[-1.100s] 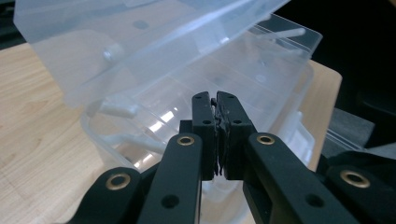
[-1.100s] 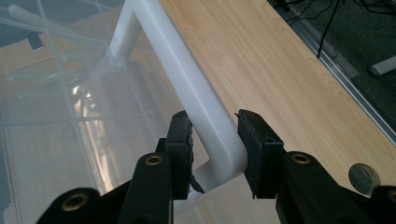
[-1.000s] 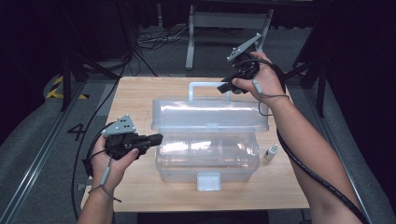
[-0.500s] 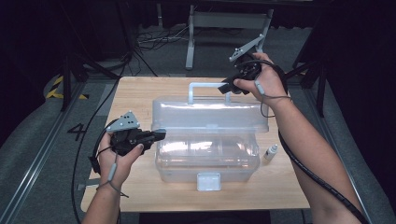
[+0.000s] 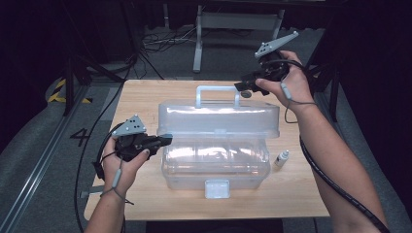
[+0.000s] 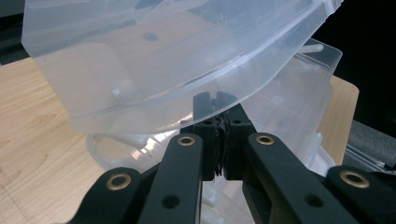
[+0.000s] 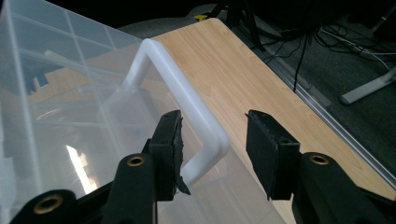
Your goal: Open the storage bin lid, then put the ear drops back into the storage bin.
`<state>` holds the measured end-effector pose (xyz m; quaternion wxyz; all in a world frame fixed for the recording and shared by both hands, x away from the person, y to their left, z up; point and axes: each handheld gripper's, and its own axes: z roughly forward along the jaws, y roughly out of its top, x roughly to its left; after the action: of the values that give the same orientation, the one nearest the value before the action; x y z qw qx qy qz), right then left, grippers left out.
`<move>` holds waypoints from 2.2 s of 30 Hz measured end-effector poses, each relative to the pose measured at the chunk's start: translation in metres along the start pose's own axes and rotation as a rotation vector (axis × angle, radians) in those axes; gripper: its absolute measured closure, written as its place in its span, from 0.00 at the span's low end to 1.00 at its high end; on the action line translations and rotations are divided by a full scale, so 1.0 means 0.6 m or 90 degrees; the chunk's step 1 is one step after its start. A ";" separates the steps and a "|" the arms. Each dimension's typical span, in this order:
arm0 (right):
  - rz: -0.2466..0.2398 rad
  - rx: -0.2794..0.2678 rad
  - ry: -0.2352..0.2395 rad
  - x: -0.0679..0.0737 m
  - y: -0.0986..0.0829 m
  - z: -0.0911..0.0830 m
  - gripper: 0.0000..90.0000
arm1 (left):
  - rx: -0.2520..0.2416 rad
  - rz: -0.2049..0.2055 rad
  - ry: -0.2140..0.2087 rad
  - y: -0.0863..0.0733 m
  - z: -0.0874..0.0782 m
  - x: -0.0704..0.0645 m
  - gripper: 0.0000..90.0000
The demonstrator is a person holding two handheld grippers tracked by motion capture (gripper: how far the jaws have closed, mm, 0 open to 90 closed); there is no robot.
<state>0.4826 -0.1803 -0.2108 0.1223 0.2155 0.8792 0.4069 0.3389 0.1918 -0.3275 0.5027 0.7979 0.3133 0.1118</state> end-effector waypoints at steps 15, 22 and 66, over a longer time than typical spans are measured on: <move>0.048 -0.058 -0.023 0.038 -0.050 -0.088 0.61 | -0.006 0.006 -0.007 0.011 0.000 0.010 0.98; 0.065 -0.068 -0.026 0.053 -0.097 -0.130 0.63 | 0.000 0.011 -0.006 0.014 0.000 0.011 0.98; 0.144 -0.186 0.006 0.127 -0.298 -0.093 0.93 | -0.017 0.020 0.032 0.034 0.007 0.013 0.99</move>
<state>0.3442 -0.2839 -0.3157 0.1016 0.2907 0.7816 0.5424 0.3552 0.1875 -0.3128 0.5034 0.7929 0.3115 0.1443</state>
